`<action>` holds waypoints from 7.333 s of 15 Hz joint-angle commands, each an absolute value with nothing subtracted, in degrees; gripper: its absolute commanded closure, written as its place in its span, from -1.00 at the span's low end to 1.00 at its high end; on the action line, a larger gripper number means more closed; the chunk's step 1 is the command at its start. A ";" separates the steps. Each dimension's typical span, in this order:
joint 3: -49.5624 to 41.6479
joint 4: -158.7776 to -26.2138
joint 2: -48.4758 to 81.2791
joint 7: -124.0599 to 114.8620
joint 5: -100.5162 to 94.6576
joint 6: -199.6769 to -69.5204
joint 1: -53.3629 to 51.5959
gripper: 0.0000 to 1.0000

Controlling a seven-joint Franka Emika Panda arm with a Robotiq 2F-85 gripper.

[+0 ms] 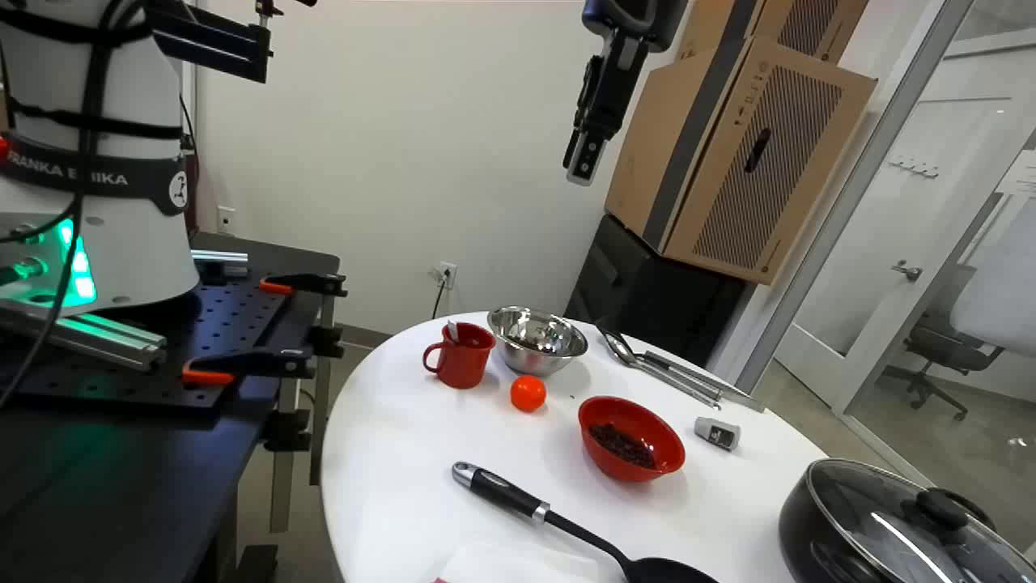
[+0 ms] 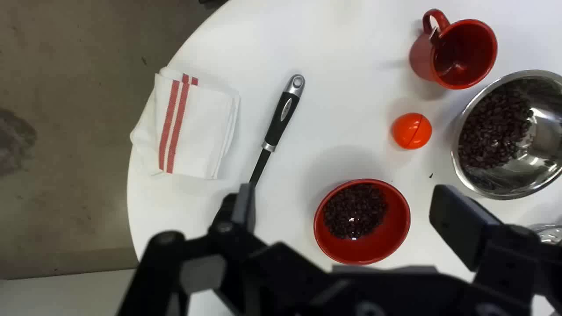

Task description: Pick the spoon and stir the contents in the silver bowl

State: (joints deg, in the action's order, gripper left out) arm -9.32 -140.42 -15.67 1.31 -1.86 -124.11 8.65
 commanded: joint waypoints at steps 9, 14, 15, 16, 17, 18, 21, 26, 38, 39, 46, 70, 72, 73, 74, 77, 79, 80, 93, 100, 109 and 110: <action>-9.86 -143.07 -9.52 0.58 2.26 -140.28 8.78 -1.00; -8.99 -144.52 2.14 -3.98 -1.16 -149.33 9.16 -1.00; -9.10 -144.34 4.23 -5.15 -1.77 -149.95 9.10 -1.00; -9.33 -143.82 7.01 -5.69 -2.27 -150.80 8.98 -1.00; -9.57 -143.24 9.16 -6.44 -2.79 -151.10 8.81 -1.00; -9.91 -142.23 11.19 -6.87 -3.45 -150.12 8.63 -1.00; -9.76 -143.14 10.50 -5.27 -1.42 -148.71 8.64 -1.00; -9.54 -140.28 12.02 -5.77 -0.91 -146.12 8.43 -1.00; -16.15 -145.89 24.05 -17.62 -11.94 -164.06 -2.67 -1.00; -17.99 -146.13 25.27 -19.45 -13.29 -165.54 -4.88 -1.00; -25.09 -145.59 33.48 -25.39 -7.04 -175.24 -13.64 -1.00; -22.63 -134.32 49.68 -22.60 12.48 -182.81 -16.65 0.58; -22.82 -134.50 49.59 -22.56 12.73 -182.75 -16.77 0.87; -22.88 -134.53 49.59 -22.52 12.80 -182.72 -16.77 0.84; -23.01 -134.59 49.57 -22.49 12.85 -182.65 -16.78 0.84; -23.46 -135.81 47.04 -21.94 12.77 -181.76 -16.09 0.84; -24.78 -138.33 42.91 -21.02 12.45 -182.61 -15.83 0.84; -26.42 -139.49 41.00 -20.58 12.20 -182.80 -16.69 0.84; -45.39 -141.90 19.52 -10.84 -17.39 -157.11 -35.92 0.84; -35.96 -139.73 15.60 -14.10 -31.15 -150.04 -29.20 0.37; -16.72 -136.84 14.07 -3.43 -35.40 -145.68 -16.95 0.84; -14.29 -136.16 13.61 -2.08 -36.35 -144.87 -15.89 0.84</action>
